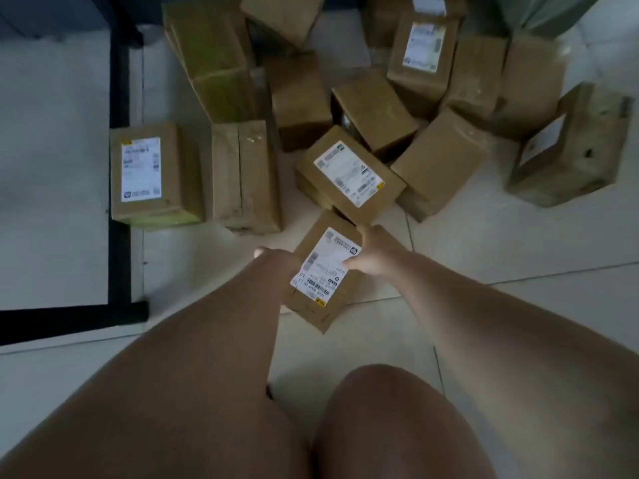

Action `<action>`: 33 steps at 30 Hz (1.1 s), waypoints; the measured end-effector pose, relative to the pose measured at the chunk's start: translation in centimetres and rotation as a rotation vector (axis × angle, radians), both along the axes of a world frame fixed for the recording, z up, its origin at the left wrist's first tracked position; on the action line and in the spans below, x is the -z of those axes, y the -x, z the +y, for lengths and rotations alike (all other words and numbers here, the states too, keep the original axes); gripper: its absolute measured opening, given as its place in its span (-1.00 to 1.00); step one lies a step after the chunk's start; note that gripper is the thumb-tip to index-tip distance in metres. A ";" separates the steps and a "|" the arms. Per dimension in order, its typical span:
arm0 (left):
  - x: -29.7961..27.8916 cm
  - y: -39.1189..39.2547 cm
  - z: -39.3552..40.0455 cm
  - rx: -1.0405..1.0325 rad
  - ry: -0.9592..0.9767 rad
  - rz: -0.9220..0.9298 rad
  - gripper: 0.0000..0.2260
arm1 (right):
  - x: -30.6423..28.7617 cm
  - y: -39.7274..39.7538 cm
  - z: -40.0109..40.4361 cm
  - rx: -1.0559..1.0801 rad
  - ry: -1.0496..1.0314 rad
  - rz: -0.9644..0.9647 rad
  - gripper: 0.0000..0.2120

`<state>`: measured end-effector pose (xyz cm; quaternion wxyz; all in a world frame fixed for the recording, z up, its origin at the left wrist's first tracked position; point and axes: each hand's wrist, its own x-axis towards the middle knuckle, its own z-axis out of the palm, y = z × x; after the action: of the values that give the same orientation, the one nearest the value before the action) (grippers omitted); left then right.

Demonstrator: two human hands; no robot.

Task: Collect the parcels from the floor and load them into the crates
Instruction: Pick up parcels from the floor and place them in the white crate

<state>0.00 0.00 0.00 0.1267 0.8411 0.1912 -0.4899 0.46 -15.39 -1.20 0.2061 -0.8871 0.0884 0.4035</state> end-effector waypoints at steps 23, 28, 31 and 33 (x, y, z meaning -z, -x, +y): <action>6.1 3.2 5.3 -0.843 0.282 -0.115 -0.38 | 5.8 -1.1 7.2 -0.422 0.310 -0.138 -0.23; 6.7 2.3 5.6 -0.562 0.362 -0.327 -0.30 | 6.9 -0.3 6.6 -0.183 0.109 0.097 -0.59; 7.5 1.7 6.1 -0.501 0.375 -0.397 -0.32 | 7.5 -0.2 6.4 0.042 0.031 -0.053 -0.53; 7.8 1.4 6.4 -0.488 0.386 -0.441 -0.31 | 7.5 -0.6 6.3 0.084 0.022 -0.121 -0.53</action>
<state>-1.42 6.36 -7.78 0.4337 0.8167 0.2582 -0.2797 1.10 -9.07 -8.73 0.2180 -0.9076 0.1174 0.3390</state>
